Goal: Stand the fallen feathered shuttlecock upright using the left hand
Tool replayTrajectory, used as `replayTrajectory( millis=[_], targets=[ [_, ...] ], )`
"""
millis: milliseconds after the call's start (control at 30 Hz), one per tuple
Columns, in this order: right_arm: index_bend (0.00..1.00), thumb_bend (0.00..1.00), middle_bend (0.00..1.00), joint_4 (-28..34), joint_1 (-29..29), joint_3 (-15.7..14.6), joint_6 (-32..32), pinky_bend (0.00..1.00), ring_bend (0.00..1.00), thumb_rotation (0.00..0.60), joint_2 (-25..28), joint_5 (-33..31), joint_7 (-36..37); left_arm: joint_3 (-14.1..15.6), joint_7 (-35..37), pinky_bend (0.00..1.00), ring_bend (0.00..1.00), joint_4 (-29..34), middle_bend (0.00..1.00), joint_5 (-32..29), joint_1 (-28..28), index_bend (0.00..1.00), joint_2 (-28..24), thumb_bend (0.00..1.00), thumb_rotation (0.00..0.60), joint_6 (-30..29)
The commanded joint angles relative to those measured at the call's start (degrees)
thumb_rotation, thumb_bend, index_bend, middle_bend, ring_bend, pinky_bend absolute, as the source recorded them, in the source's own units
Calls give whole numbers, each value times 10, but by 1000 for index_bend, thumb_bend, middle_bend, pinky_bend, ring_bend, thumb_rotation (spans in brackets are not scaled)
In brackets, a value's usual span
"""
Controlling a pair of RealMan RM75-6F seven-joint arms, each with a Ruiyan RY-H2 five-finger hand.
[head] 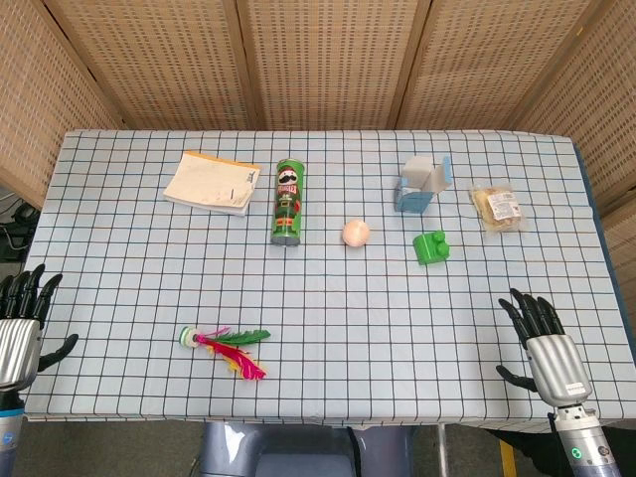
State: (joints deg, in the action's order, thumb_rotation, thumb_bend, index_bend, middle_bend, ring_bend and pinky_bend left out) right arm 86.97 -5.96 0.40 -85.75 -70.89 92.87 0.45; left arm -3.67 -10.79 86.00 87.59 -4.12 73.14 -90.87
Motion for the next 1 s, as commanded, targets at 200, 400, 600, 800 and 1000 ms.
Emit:
replayTrajectory(
  millis=[200,400,600,800,1000],
  targets=[
    [108,63,0,0,1,-2,-1,82,0,600,0,2,-2,-1,-1,0,0,0,0,-1,-1,92,0,198,600,3],
    [107,63,0,2,2,-1,-5,81,0,600,1,4,-1,0,0,0,0,1,0,1,-2,92,-1,198,600,3],
    [107,62,0,3,3,4,-7,69,0,600,1,-4,-4,2,-5,0,0,2,0,-2,-5,92,-1,198,600,13],
    [107,63,0,0,7,10,-22,57,0,600,-2,-2,-7,5,-10,0,0,5,0,-2,-7,92,-4,198,600,20],
    [107,63,0,-2,9,11,-28,55,0,600,-3,-1,-3,7,-12,0,0,9,0,0,-7,92,-5,198,600,19]
  ],
)
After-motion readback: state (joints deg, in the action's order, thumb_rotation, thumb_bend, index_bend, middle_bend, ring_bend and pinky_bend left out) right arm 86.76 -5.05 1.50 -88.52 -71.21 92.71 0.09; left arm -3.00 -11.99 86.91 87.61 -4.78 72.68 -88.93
